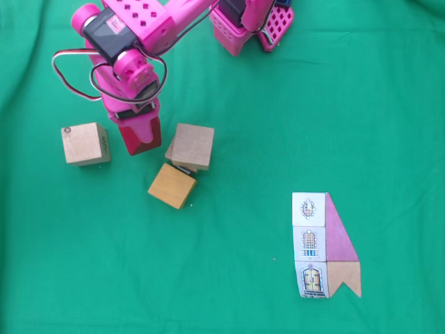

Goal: Grasp some building blocks and build the house on the picture.

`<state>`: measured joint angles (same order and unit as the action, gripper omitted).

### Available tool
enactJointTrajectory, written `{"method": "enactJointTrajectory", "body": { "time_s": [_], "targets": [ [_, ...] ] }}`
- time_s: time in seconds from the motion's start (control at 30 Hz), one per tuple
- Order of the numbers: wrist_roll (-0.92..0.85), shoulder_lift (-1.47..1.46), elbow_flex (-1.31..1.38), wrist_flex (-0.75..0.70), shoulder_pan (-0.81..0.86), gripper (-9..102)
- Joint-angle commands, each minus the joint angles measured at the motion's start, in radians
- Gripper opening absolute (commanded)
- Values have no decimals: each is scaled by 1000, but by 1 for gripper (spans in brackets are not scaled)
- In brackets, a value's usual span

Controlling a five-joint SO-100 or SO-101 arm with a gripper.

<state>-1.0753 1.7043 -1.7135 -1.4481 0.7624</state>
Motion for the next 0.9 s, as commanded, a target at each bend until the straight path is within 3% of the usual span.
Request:
{"method": "enactJointTrajectory", "body": {
  "time_s": [0.0,0.3,0.63,0.87],
  "targets": [
    [0,41,92,12,-15,14],
    [-2,21,216,14,-15,14],
    [-2,-207,503,14,-20,14],
    [-3,-279,620,14,-115,14]
  ]
}}
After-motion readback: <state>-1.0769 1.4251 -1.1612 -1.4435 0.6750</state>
